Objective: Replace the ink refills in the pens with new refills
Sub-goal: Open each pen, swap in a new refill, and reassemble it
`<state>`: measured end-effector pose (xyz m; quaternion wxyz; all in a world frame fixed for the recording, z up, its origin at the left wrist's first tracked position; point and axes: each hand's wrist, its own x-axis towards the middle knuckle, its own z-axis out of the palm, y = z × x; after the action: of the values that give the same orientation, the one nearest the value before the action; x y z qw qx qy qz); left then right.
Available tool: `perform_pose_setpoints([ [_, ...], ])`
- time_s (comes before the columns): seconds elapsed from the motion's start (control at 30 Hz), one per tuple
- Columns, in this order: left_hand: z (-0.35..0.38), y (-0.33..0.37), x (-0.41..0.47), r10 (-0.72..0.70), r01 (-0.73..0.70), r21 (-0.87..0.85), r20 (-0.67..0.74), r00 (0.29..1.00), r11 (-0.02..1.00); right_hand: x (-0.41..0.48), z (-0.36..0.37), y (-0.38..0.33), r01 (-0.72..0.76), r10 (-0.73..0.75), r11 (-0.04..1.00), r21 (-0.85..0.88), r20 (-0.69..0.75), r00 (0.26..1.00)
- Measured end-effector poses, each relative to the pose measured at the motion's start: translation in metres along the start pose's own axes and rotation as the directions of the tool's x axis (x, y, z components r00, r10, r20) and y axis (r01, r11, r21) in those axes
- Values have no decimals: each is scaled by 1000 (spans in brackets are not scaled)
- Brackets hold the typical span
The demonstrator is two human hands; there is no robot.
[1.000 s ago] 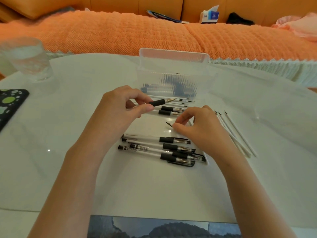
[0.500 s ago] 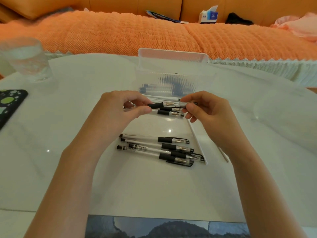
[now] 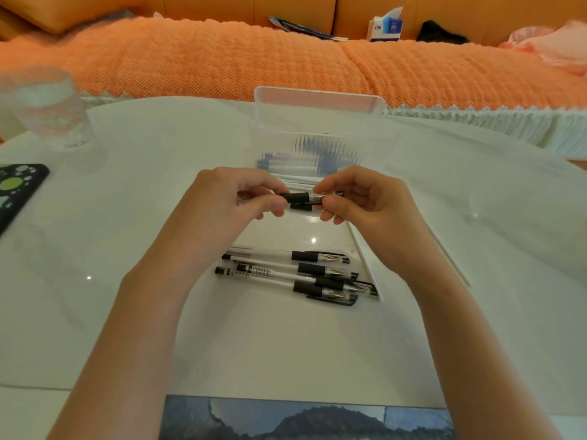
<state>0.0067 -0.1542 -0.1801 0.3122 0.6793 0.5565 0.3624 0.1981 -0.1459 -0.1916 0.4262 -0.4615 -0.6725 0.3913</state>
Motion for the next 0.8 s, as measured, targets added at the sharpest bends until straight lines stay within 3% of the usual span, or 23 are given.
perform_pose_setpoints([
  [0.6,2,0,3,11,-8,71,-39,999,997,4,8,-1,26,-17,995,97,-89,996],
  [0.7,4,-1,6,7,-2,68,-74,997,998,5,4,5,-29,12,992,-123,-139,990],
  [0.8,1,-6,8,-1,14,105,-128,992,994,5,0,13,-81,7,897,-433,-170,985],
])
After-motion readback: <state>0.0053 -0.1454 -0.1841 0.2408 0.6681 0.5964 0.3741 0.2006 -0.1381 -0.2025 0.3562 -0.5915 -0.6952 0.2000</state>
